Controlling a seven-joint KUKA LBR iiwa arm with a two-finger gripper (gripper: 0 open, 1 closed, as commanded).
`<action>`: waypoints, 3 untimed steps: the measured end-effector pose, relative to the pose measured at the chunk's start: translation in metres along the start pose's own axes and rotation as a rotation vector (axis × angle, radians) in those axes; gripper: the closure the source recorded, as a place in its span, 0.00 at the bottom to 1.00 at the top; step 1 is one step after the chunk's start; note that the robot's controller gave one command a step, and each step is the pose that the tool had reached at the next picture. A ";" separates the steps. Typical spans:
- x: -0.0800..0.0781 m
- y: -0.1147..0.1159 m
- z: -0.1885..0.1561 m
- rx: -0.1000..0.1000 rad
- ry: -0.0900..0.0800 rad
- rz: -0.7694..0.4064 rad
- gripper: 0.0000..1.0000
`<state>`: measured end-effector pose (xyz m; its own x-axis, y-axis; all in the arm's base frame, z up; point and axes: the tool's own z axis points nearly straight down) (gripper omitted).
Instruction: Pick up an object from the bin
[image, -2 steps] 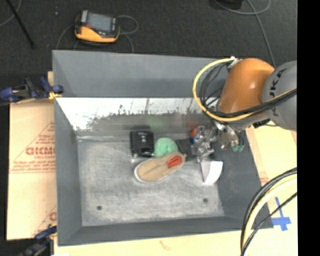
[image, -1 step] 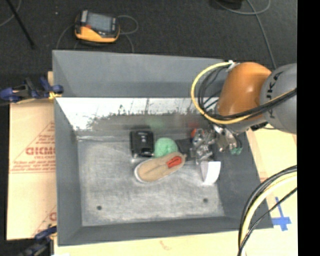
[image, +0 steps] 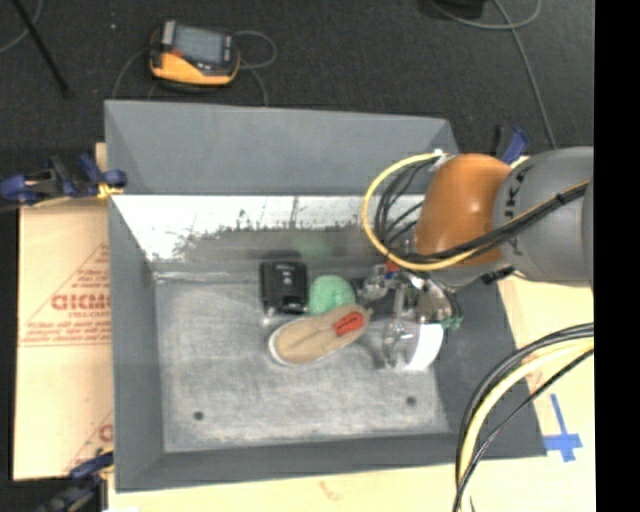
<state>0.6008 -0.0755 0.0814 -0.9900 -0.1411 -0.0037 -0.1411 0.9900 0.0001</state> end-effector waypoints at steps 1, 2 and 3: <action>-0.001 -0.001 -0.001 0.002 -0.002 -0.002 1.00; -0.001 -0.001 -0.001 0.002 -0.002 -0.004 0.00; -0.001 -0.001 -0.001 0.003 -0.002 -0.005 1.00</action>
Offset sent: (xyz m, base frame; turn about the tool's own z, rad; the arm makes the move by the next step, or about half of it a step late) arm 0.0000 0.0000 0.0000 0.0000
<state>0.6015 -0.0763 0.0823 -0.9893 -0.1459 -0.0055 -0.1459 0.9893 -0.0026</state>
